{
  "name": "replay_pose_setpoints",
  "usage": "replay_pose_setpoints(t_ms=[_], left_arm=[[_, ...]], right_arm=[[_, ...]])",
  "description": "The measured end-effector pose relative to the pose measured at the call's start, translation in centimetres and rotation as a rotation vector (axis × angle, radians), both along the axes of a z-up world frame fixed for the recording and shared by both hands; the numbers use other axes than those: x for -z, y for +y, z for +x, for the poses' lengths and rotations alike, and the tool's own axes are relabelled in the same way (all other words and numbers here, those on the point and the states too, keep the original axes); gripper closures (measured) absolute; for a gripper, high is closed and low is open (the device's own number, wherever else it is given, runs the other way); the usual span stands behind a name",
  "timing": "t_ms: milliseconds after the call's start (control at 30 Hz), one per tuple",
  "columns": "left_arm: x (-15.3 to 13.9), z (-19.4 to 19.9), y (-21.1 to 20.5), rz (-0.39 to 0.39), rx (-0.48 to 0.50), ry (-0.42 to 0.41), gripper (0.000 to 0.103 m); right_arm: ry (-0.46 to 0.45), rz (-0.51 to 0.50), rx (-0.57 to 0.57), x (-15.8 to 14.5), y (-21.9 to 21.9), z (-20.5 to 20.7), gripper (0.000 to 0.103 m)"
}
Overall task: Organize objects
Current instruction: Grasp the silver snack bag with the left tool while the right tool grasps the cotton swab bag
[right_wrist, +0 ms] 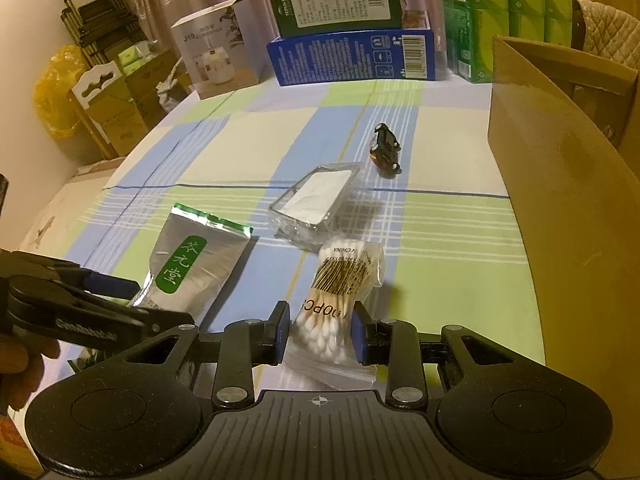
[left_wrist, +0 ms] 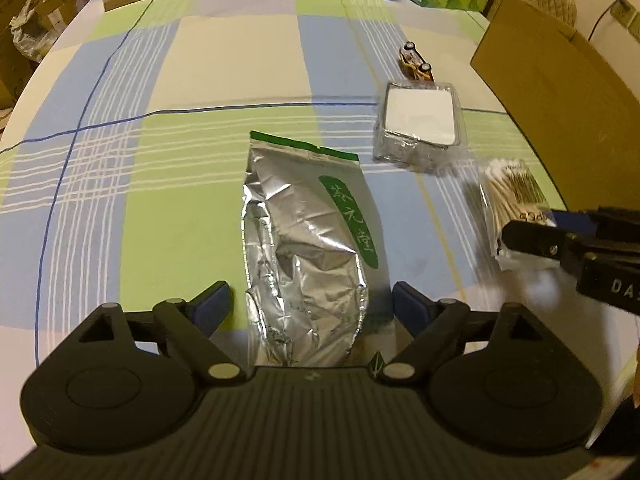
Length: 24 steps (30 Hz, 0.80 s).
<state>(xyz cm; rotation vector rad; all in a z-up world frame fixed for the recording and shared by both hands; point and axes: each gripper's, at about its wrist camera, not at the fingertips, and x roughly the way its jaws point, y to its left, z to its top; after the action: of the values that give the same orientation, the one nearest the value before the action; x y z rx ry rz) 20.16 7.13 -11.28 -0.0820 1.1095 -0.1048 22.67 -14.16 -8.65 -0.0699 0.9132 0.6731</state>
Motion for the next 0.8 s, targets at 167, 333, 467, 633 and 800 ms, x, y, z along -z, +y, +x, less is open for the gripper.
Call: replay_pose_setpoints(t_ms=[167,333,467,633,800], left_arm=[[0.3,0.1,-0.2,0.021,0.007,-0.004,0.018],[0.4,-0.1,-1.5,0.078,0.051,0.004,0.02],[0.4,-0.2,-2.1,0.113,0.067,-0.002,0.026],[-0.1,-0.4,-0.9,0.057,0.036,-0.016,0.044],[-1.1,-0.8,-0.3,0.003,0.014,-0.048,0.058]], right_arm=[[0.003,0.013,0.001,-0.1,0.0,0.0,0.074],[0.003,0.018,-0.011,-0.3,0.3,-0.2,0.074],[0.003,0.018,-0.009,-0.3,0.4,-0.2,0.074],[0.005,0.025,-0.005,-0.3,0.3,-0.2,0.074],[0.006,0.043,-0.006,-0.6,0.2,-0.1,0.074]])
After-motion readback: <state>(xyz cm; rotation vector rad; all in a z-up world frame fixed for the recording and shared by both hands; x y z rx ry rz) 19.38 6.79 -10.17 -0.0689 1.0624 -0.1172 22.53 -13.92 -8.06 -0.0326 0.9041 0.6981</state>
